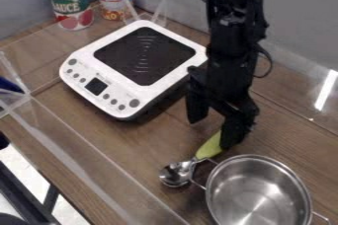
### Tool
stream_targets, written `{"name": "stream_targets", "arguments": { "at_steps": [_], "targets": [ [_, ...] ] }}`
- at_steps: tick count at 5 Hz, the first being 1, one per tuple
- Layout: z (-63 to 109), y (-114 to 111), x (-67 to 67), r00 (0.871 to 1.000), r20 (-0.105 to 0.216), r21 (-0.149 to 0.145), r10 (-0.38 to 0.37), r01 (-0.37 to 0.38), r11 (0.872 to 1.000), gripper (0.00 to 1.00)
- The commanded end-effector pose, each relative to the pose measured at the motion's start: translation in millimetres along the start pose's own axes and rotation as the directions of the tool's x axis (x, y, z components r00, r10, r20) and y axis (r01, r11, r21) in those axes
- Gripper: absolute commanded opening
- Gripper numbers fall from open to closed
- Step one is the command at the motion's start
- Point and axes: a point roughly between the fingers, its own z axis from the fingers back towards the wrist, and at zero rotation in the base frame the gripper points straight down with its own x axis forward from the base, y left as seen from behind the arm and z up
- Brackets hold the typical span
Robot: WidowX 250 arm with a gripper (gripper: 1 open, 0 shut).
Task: Put green spoon on the white and black stove top
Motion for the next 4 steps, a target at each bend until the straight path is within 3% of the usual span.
{"name": "stream_targets", "arguments": {
  "at_steps": [1, 3, 4],
  "targets": [
    [7.2, 9, 4.2, 0.999, 0.027, -0.016, 0.021, -0.021, 1.000, 1.00],
    [8.5, -22, 2.4, 0.999, 0.032, -0.031, 0.015, -0.014, 0.999, 1.00],
    [10.9, -36, 2.1, 0.999, 0.027, -0.037, -0.029, 0.030, 0.999, 1.00]
  ]
}}
